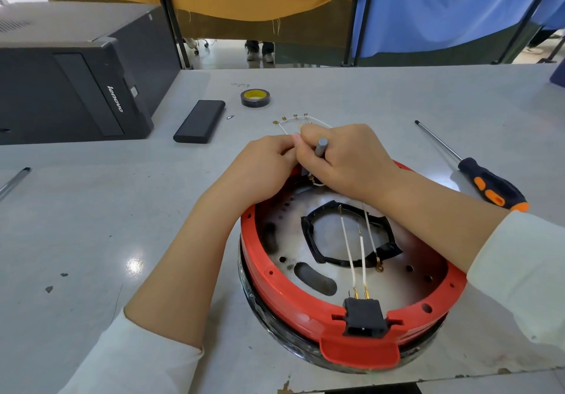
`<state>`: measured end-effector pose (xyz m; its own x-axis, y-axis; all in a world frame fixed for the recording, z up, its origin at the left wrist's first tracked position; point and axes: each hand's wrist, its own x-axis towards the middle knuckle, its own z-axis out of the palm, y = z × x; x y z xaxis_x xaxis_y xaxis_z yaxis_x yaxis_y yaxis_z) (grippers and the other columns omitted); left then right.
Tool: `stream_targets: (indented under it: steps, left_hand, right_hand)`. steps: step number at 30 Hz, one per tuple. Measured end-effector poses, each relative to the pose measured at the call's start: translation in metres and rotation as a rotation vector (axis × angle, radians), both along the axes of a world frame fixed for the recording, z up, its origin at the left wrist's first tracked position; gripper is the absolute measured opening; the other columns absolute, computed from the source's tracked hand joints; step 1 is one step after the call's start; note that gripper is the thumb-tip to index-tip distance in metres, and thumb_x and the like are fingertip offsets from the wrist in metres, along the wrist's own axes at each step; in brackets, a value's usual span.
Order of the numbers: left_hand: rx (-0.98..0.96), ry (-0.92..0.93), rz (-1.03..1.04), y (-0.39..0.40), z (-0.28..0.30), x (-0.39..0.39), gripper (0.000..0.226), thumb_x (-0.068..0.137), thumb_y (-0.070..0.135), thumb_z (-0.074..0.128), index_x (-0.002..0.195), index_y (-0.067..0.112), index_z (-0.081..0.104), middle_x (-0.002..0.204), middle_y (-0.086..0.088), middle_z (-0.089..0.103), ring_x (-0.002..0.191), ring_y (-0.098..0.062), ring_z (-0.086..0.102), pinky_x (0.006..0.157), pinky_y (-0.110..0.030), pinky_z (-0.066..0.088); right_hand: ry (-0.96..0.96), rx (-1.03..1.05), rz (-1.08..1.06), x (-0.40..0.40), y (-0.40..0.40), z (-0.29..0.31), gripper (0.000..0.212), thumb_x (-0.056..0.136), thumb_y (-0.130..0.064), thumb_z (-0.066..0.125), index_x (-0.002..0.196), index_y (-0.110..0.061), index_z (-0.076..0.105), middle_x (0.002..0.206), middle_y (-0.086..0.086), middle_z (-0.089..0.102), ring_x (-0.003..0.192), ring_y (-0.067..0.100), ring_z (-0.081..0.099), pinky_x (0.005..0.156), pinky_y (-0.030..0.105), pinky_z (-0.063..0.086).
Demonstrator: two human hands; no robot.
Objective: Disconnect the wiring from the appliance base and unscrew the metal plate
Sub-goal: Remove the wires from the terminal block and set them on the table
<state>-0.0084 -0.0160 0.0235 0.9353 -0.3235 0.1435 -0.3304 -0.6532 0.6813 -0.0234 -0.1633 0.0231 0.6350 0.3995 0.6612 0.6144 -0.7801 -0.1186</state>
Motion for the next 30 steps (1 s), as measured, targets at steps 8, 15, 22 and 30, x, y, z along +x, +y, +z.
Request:
stream_targets:
  steps: [8,15,22,30]
  left_hand:
    - [0.046,-0.008,-0.003,0.000,0.001,0.001,0.032,0.098,0.032,0.040,0.069,0.034,0.054,0.061,0.009,0.053,0.054,-0.004,0.044,0.049,-0.020,0.031]
    - [0.019,0.019,-0.012,0.000,0.002,0.000,0.032,0.098,0.038,0.041,0.081,0.021,0.063,0.062,0.008,0.052,0.054,-0.006,0.041,0.053,-0.023,0.031]
    - [0.028,0.004,-0.026,0.001,0.002,0.000,0.033,0.098,0.035,0.039,0.072,0.029,0.058,0.066,0.004,0.056,0.055,-0.006,0.043,0.050,-0.016,0.033]
    - [0.036,-0.003,-0.006,0.000,-0.001,0.003,0.029,0.098,0.036,0.041,0.100,0.025,0.067,0.057,0.011,0.048,0.053,-0.003,0.042,0.045,-0.013,0.028]
  right_hand:
    - [0.241,-0.010,-0.193,0.014,0.001,-0.003,0.046,0.098,-0.033,0.042,0.056,-0.024,0.026,0.052,-0.008,0.033,0.049,0.005,0.034,0.049,0.021,0.018]
    - [0.067,0.153,-0.008,0.006,-0.003,0.001,0.043,0.095,-0.026,0.046,0.060,-0.029,0.020,0.043,-0.009,0.020,0.039,0.010,0.030,0.045,0.016,0.018]
    - [0.023,0.052,0.007,0.004,-0.003,0.000,0.040,0.092,-0.021,0.051,0.063,-0.028,0.024,0.042,-0.015,0.013,0.036,0.005,0.029,0.046,0.015,0.014]
    - [0.293,0.139,-0.089,0.011,-0.001,0.004,0.046,0.098,-0.029,0.043,0.056,-0.025,0.026,0.049,-0.005,0.033,0.049,0.010,0.035,0.049,0.027,0.024]
